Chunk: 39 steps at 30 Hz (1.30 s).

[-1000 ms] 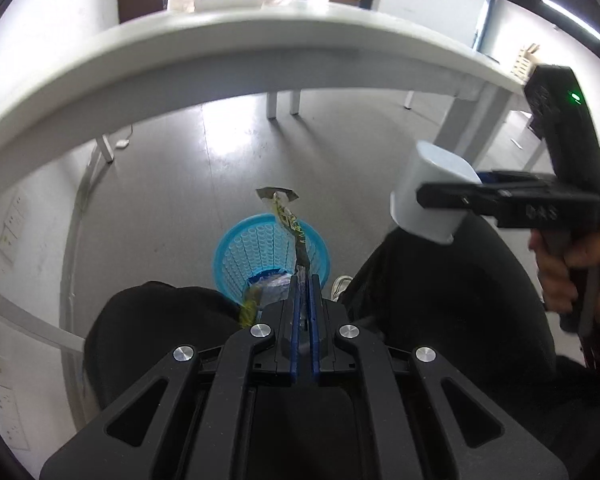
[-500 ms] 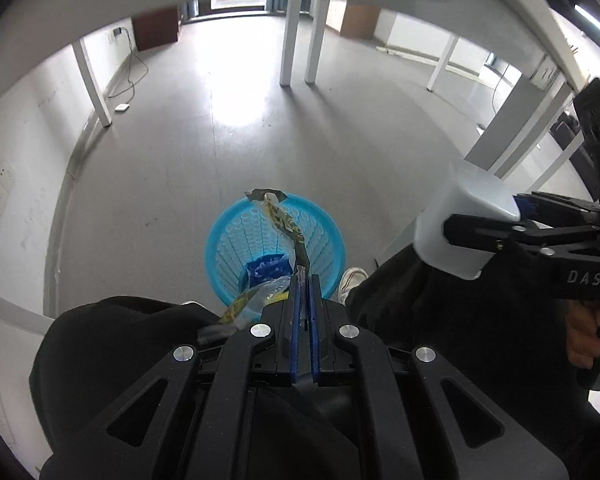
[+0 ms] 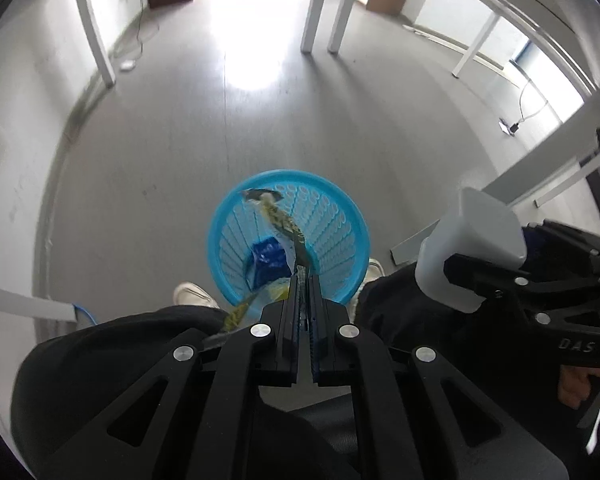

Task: Collect trash
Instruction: 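Carry the gold wrapper and white cube down over the blue wastebasket, then open the left tool over the basket while the right tool releases the cube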

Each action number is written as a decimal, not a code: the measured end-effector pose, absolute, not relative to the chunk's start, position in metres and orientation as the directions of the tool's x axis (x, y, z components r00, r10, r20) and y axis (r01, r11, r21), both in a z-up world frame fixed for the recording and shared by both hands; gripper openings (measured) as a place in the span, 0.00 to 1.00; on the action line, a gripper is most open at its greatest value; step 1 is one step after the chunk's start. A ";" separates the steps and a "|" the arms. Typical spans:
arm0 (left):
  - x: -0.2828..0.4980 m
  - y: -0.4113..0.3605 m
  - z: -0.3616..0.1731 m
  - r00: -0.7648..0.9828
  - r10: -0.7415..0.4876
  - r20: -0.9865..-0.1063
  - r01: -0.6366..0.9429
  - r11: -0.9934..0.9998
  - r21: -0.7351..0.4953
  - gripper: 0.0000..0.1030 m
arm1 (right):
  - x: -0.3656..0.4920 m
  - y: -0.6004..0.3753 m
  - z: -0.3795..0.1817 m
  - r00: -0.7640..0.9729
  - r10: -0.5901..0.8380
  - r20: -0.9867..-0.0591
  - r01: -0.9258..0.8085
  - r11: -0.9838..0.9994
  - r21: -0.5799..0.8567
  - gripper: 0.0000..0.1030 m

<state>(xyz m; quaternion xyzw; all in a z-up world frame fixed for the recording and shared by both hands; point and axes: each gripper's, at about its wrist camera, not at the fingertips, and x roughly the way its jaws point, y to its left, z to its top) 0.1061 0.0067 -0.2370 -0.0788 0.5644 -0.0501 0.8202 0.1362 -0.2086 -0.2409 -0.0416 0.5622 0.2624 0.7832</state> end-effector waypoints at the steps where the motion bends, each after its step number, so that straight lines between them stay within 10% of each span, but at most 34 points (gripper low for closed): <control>1: 0.111 0.011 -0.240 0.349 -0.180 -0.920 -0.021 0.980 -0.200 0.03 | 0.143 -0.207 -0.247 0.215 0.359 -0.908 -0.447 0.863 0.236 0.63; 35: 0.223 0.032 -0.343 0.146 -0.239 -0.960 -0.209 0.941 -0.266 0.03 | 0.236 -0.133 -0.393 -0.010 0.114 -0.993 -0.384 0.917 0.109 0.63; 39: 0.222 0.032 -0.339 0.189 -0.253 -0.949 -0.214 0.932 -0.291 0.29 | 0.237 -0.141 -0.396 -0.022 0.133 -0.991 -0.387 0.913 0.131 0.66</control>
